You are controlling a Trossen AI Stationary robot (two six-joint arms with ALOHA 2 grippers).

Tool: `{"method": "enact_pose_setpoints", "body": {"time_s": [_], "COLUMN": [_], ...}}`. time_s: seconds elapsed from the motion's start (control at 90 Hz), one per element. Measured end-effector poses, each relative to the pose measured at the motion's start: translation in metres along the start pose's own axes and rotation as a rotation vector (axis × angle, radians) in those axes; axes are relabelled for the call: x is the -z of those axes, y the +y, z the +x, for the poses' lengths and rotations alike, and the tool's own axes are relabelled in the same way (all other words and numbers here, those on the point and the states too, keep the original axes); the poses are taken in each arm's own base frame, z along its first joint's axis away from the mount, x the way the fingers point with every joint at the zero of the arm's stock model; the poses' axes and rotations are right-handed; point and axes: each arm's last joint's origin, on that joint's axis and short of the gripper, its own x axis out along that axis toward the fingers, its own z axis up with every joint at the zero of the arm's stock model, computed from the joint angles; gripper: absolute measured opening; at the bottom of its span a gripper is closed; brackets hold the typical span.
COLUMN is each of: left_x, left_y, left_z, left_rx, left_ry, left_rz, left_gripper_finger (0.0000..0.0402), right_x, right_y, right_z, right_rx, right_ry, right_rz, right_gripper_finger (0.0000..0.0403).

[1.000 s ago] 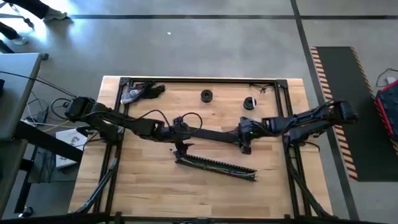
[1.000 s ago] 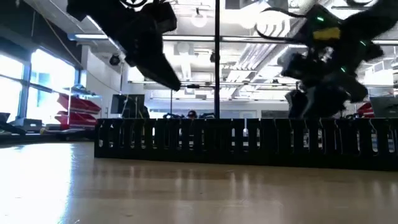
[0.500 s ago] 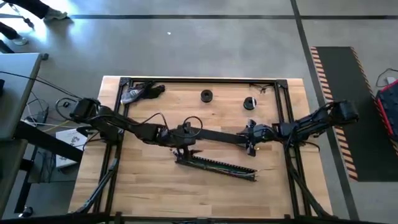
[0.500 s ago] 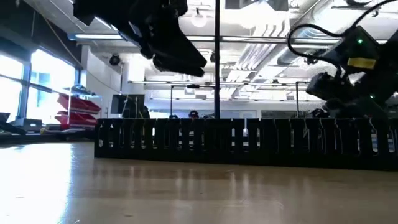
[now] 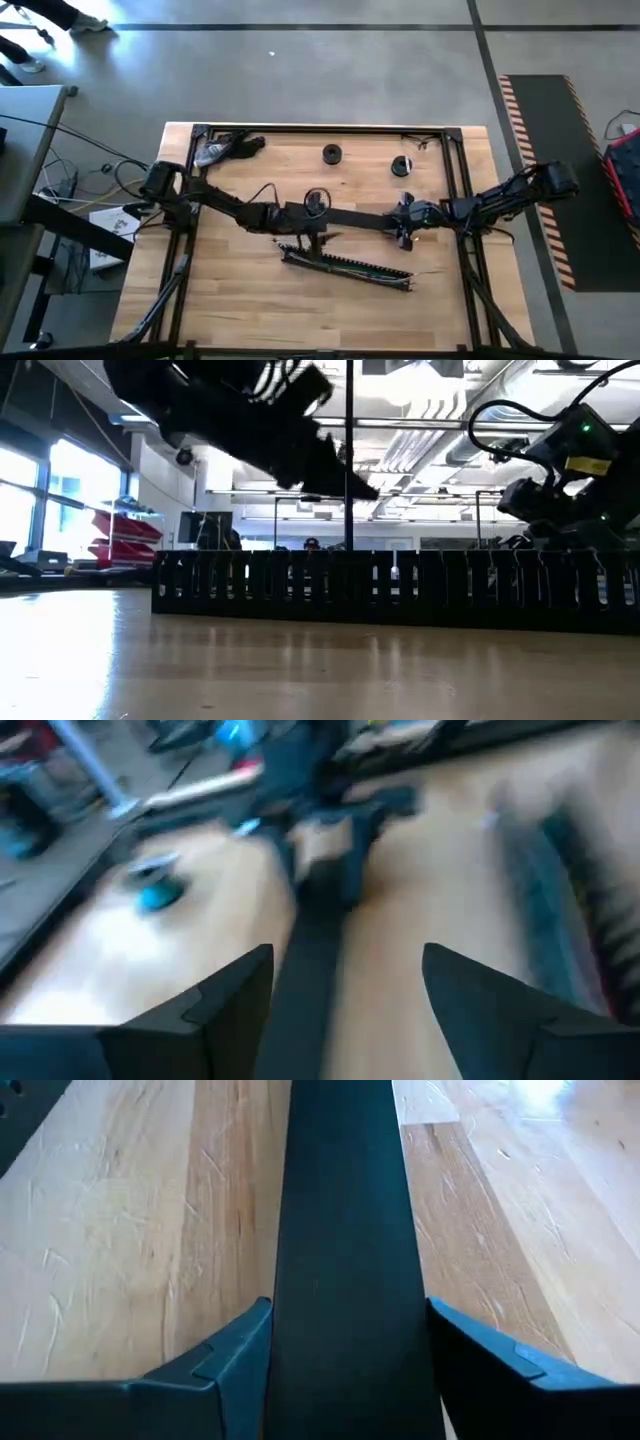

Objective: Ziptie cables
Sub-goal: Close the black cable duct

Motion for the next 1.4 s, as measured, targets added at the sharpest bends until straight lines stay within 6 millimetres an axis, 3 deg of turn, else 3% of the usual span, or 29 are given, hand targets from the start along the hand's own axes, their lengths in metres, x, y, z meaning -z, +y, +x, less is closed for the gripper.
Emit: {"method": "enact_pose_setpoints", "body": {"time_s": [0.089,0.2,0.344,0.589,0.944,1.1,1.4], "left_x": [0.011,0.025,0.043,0.078,0.122,0.128,0.120], "left_y": [0.015,0.027,0.040,0.062,0.069,0.069,0.073], "left_z": [-0.003,-0.007,-0.010,-0.018,-0.017,-0.015,-0.026], "left_rx": [-0.031,-0.010,0.115,0.108,0.134,0.141,0.124], "left_ry": [0.167,0.309,0.291,0.191,0.278,0.307,0.327], "left_rz": [-0.010,0.041,0.002,-0.080,-0.108,-0.115,-0.126], "left_gripper_finger": [0.0250,0.0250,0.0250,0.0250,0.0250,0.0251,0.0251], "right_x": [0.000,0.000,0.000,0.000,-0.001,0.000,0.001], "right_y": [0.000,0.000,-0.001,-0.001,0.000,0.000,0.000], "right_z": [0.000,0.000,0.000,0.000,0.000,0.000,0.000], "right_rx": [-0.006,0.008,0.021,0.020,0.004,-0.002,-0.001], "right_ry": [-0.003,-0.004,-0.003,-0.003,-0.014,-0.008,0.010], "right_rz": [0.011,0.026,0.046,0.061,0.070,0.065,0.066], "right_gripper_finger": [0.0216,0.0251,0.0277,0.0268,0.0263,0.0263,0.0263]}}
